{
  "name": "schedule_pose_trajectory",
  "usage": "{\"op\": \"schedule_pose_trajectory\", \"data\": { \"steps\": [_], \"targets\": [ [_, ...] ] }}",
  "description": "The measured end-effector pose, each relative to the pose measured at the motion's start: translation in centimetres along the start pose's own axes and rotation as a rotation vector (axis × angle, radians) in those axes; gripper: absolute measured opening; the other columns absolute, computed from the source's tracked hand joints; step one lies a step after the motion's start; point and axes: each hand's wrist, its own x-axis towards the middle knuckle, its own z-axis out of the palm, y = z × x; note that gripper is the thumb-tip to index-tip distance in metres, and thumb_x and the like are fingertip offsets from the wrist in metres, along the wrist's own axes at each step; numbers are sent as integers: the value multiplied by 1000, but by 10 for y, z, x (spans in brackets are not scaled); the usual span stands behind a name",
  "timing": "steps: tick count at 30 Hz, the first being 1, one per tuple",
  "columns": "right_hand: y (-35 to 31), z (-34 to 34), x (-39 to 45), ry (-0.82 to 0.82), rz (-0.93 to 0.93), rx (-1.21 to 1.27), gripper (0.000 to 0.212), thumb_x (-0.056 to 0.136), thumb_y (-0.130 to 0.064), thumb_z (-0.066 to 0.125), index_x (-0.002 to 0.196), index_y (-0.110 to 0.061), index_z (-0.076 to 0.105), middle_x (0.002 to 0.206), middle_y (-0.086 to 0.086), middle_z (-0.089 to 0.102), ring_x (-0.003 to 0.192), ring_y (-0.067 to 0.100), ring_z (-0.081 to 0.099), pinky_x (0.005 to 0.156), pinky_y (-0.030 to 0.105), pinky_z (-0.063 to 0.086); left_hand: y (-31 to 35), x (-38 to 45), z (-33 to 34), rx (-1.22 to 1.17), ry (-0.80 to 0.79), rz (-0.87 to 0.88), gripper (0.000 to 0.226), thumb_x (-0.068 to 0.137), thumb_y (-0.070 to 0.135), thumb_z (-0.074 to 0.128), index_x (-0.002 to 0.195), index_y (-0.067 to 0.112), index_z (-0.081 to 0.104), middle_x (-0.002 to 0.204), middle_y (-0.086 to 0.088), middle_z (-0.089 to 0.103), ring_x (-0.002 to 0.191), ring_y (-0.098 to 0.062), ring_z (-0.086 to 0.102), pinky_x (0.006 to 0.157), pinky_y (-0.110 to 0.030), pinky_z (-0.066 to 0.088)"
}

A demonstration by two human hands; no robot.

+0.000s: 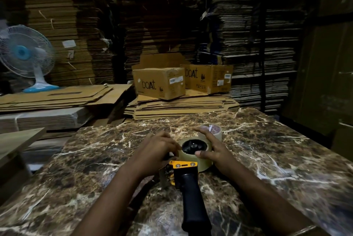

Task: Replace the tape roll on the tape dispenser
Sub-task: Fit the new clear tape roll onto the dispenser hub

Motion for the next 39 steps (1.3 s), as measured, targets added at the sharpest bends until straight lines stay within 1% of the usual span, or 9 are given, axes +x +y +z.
{"op": "schedule_pose_trajectory", "data": {
  "steps": [5, 12, 16, 19, 23, 27, 31, 34, 39],
  "targets": [
    [0, 0, -2, 2, 8, 6, 70, 66, -27, 79, 131, -40, 58, 128, 5, 65, 114, 25, 66, 97, 51, 55, 4, -3, 2, 12, 36, -18, 18, 88, 42, 66, 100, 30, 70, 110, 21, 61, 93, -5, 41, 68, -17, 33],
    [0, 2, 1, 25, 95, 112, 66, 62, -13, 65, 123, -39, 60, 123, 10, 64, 111, 33, 63, 90, 47, 53, 11, -8, 8, -141, 22, -187, 16, 85, 30, 68, 93, 33, 55, 88, 21, 49, 91, -10, 45, 79, -29, 44],
    [-6, 1, 2, 65, 96, 113, 64, 60, -12, 55, 120, -36, 59, 119, -8, 58, 106, 20, 60, 82, 33, 51, 11, -4, 15, -145, 11, -308, 48, 82, 29, 74, 115, 48, 45, 92, 13, 47, 87, -12, 53, 69, -30, 49],
    [-10, 2, 1, 89, 89, 84, 56, 72, -6, 54, 118, -37, 57, 119, -10, 54, 104, 14, 57, 79, 29, 51, 6, -3, 17, -215, -1, -293, 49, 82, 30, 74, 121, 53, 54, 94, 11, 54, 93, -12, 52, 70, -28, 44],
    [-11, 3, 0, 131, 70, 9, 62, 84, 11, 48, 117, -41, 57, 117, -4, 52, 104, 19, 56, 81, 32, 49, 6, -8, 11, -295, 32, -251, 40, 80, 31, 78, 118, 40, 69, 89, 10, 48, 83, -9, 53, 71, -25, 48],
    [-14, 8, -4, 149, 72, -72, 54, 88, -3, 47, 125, -41, 54, 118, -4, 56, 101, 17, 60, 82, 36, 54, 15, -8, 5, -296, 75, -225, 30, 78, 23, 81, 107, 28, 77, 78, 16, 50, 81, -8, 53, 71, -30, 51],
    [-8, 17, -6, 136, 27, -274, 55, 81, -31, 37, 131, -52, 47, 128, -4, 60, 108, 16, 63, 91, 49, 56, 18, -6, -2, -276, 134, -206, 5, 78, 23, 80, 77, 24, 76, 61, 20, 59, 66, 4, 49, 69, -5, 30],
    [-7, 21, -6, 144, 5, -320, 56, 81, -38, 32, 134, -50, 43, 131, -5, 57, 112, 15, 60, 93, 48, 55, 21, -6, -5, -320, 71, -250, 15, 76, 33, 82, 83, 23, 75, 71, 12, 66, 63, 3, 55, 57, -6, 36],
    [-8, 22, -9, 142, 13, -371, 56, 83, -38, 30, 137, -47, 41, 136, -4, 54, 115, 16, 57, 96, 49, 52, 19, -3, 0, -222, 8, -236, 15, 79, 33, 79, 92, 26, 77, 78, 17, 52, 77, -6, 53, 67, -23, 45]
  ]
}}
